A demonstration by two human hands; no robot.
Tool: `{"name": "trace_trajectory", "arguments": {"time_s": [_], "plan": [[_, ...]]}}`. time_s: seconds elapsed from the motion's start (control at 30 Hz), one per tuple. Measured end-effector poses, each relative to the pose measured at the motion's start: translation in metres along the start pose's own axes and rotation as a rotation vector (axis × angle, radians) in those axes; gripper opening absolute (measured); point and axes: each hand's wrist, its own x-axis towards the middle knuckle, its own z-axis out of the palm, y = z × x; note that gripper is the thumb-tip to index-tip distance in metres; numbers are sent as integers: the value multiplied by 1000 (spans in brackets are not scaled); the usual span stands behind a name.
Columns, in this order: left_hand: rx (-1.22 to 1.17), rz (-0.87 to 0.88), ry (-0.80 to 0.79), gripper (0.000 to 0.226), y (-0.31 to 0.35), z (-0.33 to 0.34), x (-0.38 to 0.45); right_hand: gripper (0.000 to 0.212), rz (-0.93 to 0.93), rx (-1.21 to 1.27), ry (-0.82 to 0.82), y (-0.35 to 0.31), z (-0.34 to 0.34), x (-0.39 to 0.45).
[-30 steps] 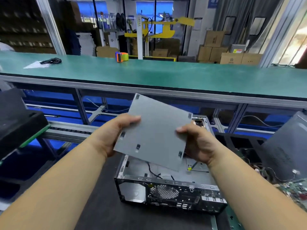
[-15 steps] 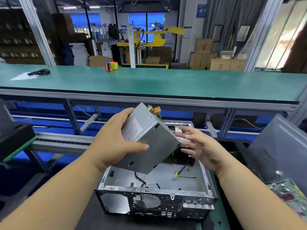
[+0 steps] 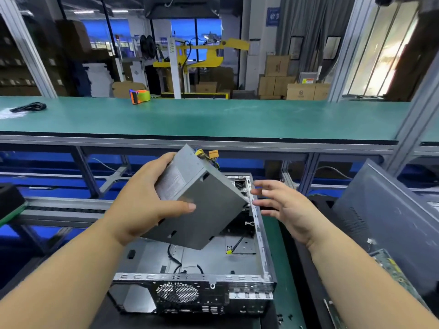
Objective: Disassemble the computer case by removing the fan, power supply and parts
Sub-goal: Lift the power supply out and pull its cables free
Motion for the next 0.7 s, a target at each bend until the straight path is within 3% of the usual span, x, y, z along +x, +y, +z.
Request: {"name": "trace_trajectory", "arguments": {"time_s": [0.23, 0.4, 0.57, 0.7], "plan": [[386, -100, -55, 112, -26, -51, -8, 24, 85, -75, -55, 18, 31, 21], [490, -139, -151, 114, -44, -73, -12, 23, 140, -98, -76, 27, 71, 41], [470, -137, -224, 110, -56, -95, -2, 23, 174, -133, 33, 31, 99, 56], [593, -68, -320, 103, -59, -107, 12, 23, 175, -239, 188, 39, 103, 67]]}}
